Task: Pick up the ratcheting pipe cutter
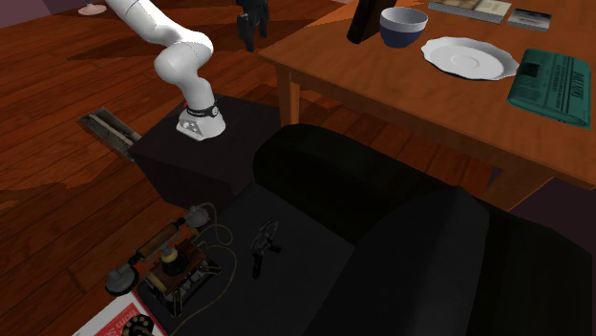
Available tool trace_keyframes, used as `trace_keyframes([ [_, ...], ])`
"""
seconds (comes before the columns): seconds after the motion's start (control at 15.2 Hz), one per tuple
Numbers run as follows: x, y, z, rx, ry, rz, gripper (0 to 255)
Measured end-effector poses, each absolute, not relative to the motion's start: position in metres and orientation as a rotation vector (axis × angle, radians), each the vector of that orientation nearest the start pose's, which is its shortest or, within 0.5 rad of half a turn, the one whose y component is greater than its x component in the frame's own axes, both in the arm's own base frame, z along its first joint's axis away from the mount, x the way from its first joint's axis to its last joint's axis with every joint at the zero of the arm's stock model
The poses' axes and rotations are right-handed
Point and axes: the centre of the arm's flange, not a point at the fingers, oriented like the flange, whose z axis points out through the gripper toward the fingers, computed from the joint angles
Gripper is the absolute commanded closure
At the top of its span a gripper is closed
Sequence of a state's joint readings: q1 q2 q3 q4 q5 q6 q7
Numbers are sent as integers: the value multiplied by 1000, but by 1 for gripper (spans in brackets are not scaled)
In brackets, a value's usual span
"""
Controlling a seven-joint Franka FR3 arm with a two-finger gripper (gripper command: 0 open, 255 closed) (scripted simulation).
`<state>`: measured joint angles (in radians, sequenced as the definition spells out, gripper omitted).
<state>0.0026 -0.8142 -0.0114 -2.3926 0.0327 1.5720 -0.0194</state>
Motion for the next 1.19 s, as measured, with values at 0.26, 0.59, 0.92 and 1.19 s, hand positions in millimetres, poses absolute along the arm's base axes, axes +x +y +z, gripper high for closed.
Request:
trace_keyframes([
  [0.26, 322, -15, 572, -3094, 49, 31, 0],
  [0.59, 374, -57, 549, -3074, 216, 84, 0],
  [0.92, 417, -102, 522, -3042, 384, 136, 0],
  [1.19, 447, -141, 495, -3010, 517, 178, 0],
])
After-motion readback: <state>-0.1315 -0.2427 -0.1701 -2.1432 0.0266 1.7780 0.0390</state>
